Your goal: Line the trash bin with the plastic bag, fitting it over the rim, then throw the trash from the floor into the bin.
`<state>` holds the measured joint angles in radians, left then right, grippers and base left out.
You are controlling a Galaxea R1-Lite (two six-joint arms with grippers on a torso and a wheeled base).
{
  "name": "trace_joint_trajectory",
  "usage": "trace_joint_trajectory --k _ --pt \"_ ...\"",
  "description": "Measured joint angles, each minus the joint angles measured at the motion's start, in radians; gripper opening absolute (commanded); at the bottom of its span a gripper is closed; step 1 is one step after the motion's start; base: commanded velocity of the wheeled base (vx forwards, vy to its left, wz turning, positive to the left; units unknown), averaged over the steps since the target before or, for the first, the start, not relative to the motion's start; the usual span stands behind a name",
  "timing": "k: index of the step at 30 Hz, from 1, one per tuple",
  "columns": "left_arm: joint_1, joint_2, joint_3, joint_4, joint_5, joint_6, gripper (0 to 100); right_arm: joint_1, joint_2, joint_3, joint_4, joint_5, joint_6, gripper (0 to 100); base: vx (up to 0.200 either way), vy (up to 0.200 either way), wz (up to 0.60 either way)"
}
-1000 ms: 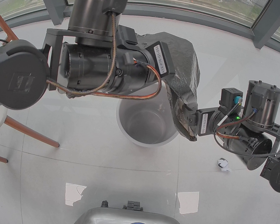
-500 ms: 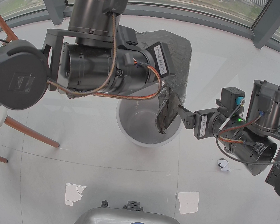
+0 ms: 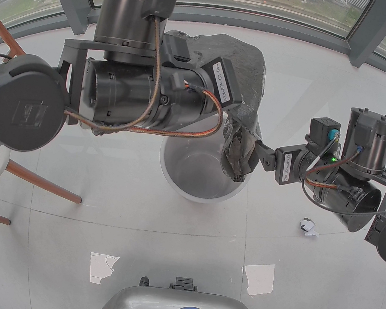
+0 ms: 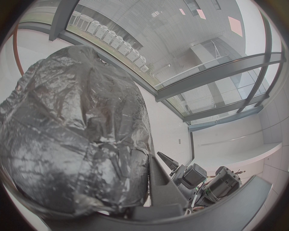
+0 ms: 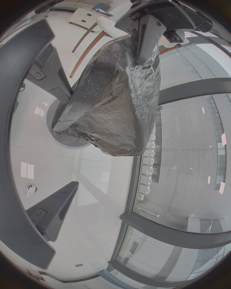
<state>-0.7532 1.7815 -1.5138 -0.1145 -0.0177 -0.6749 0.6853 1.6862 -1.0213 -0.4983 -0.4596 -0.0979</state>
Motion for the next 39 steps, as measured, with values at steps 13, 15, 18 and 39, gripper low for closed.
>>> trace_joint_trajectory --k 13,15,18,39 --pt "-0.001 0.0 0.005 0.002 -0.001 -0.001 0 -0.034 0.046 -0.031 -0.039 0.032 -0.009 100 0.0 0.0 0.0" --pt "-0.001 0.0 0.005 0.003 -0.001 -0.001 0 -0.035 0.05 -0.035 -0.04 0.032 -0.009 100 0.0 0.0 0.0" --pt "-0.001 0.0 0.007 0.003 -0.001 -0.001 0 -0.035 0.054 -0.04 -0.04 0.032 -0.007 0 0.0 0.0 0.0" --pt "-0.002 -0.003 0.002 0.079 0.001 -0.008 0 -0.021 -0.002 0.061 -0.032 0.06 0.028 0 0.0 0.0 0.0"
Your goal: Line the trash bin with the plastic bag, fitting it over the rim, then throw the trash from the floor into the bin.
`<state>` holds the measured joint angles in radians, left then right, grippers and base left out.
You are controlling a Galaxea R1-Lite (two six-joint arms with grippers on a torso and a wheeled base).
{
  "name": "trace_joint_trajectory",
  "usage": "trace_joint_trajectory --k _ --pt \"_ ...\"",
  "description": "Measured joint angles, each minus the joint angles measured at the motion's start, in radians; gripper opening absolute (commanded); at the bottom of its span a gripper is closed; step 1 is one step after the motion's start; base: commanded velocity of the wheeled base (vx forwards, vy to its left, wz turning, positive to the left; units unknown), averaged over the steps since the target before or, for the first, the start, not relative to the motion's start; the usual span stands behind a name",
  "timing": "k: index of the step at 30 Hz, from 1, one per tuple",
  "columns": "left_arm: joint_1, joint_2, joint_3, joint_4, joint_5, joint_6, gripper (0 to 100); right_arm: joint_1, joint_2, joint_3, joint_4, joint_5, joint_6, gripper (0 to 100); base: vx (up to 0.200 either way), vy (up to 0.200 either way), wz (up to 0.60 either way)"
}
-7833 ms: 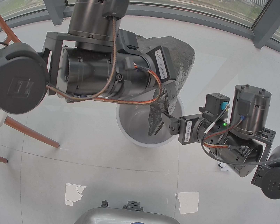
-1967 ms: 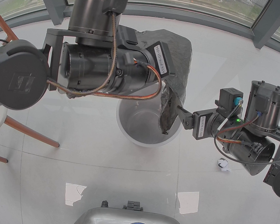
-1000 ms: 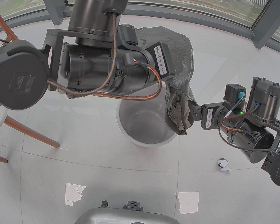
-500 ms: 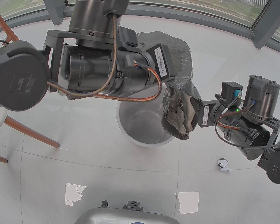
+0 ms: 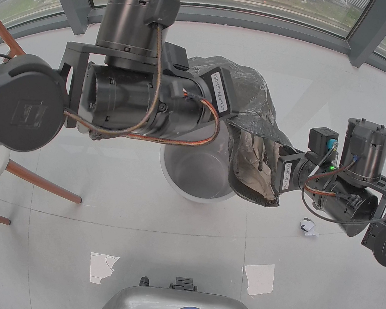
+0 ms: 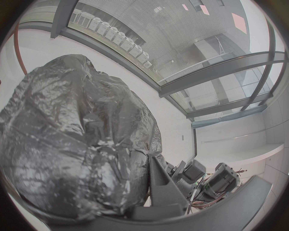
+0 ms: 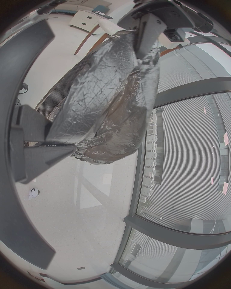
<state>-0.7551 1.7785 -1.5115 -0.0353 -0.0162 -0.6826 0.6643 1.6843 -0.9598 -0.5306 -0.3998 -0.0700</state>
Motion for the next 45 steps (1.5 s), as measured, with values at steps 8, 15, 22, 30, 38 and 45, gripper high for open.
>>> trace_joint_trajectory --k 8,15,22,30,38,45 --pt "-0.004 -0.016 0.038 0.028 -0.007 -0.005 0 0.031 -0.026 0.032 0.005 0.053 0.094 0 0.0 0.0 0.0" --pt "-0.022 -0.043 0.075 0.034 -0.016 -0.06 0 0.09 -0.043 0.042 0.01 0.107 0.165 0 0.0 0.0 0.0" --pt "-0.041 -0.073 0.105 0.069 -0.037 -0.095 0 0.13 -0.076 0.098 0.012 0.184 0.22 0 0.0 0.0 0.0" --pt "-0.085 -0.125 0.19 0.094 -0.052 -0.156 0 0.161 -0.143 0.207 0.013 0.254 0.296 0 0.0 0.0 0.0" --pt "-0.129 -0.163 0.205 0.121 -0.093 -0.263 0 0.196 -0.199 0.228 0.015 0.313 0.348 0 0.0 0.0 0.0" --pt "-0.14 -0.174 0.207 0.121 -0.137 -0.349 0 0.199 -0.219 0.225 0.014 0.356 0.36 0 0.0 0.0 0.0"
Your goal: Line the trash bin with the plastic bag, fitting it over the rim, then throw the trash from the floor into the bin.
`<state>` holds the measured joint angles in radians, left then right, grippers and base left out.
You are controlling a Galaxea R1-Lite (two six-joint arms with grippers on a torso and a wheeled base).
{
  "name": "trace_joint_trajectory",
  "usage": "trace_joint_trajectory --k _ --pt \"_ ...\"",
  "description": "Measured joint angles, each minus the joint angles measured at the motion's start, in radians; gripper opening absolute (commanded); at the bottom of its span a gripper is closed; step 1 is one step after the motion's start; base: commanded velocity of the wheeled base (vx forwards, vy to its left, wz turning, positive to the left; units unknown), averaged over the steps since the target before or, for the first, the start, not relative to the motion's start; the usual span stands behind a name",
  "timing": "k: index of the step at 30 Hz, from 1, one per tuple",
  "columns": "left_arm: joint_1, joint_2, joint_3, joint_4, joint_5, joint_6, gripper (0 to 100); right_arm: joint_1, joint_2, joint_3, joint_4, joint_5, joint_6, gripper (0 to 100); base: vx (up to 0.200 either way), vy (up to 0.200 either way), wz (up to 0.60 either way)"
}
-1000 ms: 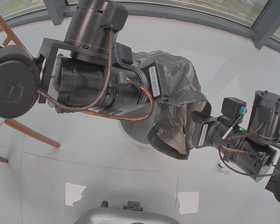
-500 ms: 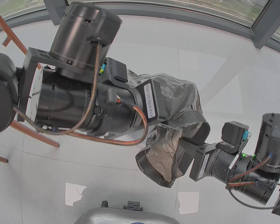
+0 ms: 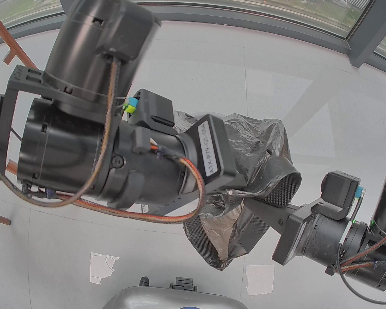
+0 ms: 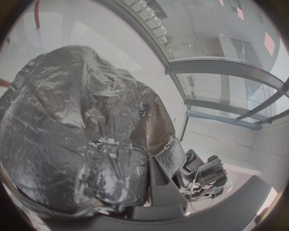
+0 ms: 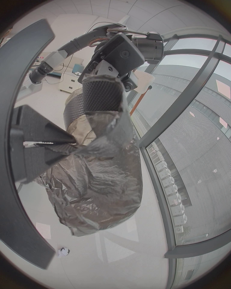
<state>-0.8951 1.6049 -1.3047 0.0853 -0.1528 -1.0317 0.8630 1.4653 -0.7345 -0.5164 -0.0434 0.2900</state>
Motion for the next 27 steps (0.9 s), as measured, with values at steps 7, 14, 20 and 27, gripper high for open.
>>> trace_joint_trajectory --k 7,14,20,27 --pt "0.013 0.026 -0.002 -0.007 -0.04 -0.075 0 -0.007 0.001 -0.011 -0.004 0.062 0.011 0 0.0 0.0 0.0" --pt "0.033 0.053 -0.011 -0.019 -0.04 -0.074 0 -0.009 0.032 -0.057 0.004 0.095 0.049 0 0.0 0.0 0.0" --pt "0.073 0.061 -0.02 -0.018 -0.041 -0.071 0 -0.029 0.09 -0.127 0.006 0.149 0.067 0 0.0 0.0 0.0" --pt "0.117 0.068 -0.02 -0.025 -0.042 -0.065 0 -0.045 0.134 -0.155 -0.003 0.166 0.068 0 0.0 0.0 0.0"
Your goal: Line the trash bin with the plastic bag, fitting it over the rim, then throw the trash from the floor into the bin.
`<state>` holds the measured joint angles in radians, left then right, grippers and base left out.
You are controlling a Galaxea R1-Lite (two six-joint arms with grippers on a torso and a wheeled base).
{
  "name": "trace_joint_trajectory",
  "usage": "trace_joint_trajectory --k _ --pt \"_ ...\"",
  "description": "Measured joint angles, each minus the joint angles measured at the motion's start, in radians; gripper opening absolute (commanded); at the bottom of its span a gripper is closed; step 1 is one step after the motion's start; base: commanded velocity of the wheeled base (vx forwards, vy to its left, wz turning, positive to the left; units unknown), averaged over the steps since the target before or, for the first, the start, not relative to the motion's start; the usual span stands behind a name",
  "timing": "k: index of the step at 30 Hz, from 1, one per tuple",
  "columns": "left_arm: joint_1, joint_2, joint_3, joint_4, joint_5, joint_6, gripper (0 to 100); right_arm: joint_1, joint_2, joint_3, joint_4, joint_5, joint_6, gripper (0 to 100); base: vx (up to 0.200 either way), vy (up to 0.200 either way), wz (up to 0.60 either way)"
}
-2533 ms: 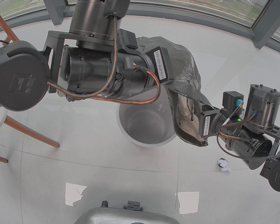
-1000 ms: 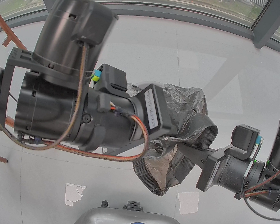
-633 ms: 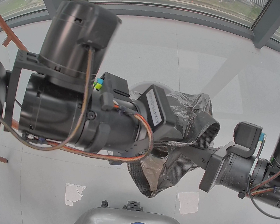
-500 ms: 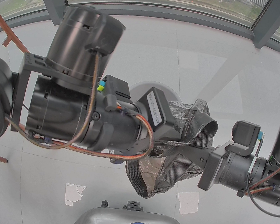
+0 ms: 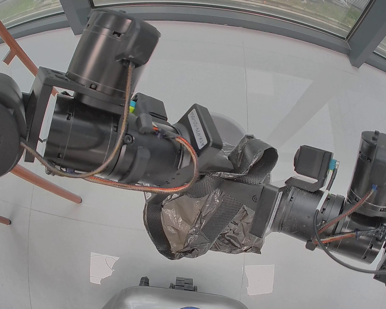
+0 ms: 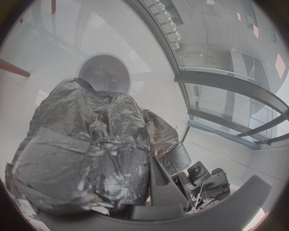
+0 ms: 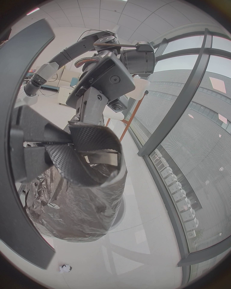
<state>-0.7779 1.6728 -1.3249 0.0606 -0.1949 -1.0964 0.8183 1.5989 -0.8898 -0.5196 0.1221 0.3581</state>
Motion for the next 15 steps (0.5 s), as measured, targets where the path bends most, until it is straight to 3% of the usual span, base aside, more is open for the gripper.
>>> trace_joint_trajectory --k 7,15 --pt "0.046 0.029 0.004 -0.114 0.001 -0.005 0 -0.028 0.022 -0.022 -0.006 0.039 0.0 0 0.0 0.0 0.0" --pt "0.068 0.065 -0.002 -0.128 0.001 -0.009 0 -0.041 0.031 -0.035 0.002 0.051 0.0 0 0.0 0.0 0.0"
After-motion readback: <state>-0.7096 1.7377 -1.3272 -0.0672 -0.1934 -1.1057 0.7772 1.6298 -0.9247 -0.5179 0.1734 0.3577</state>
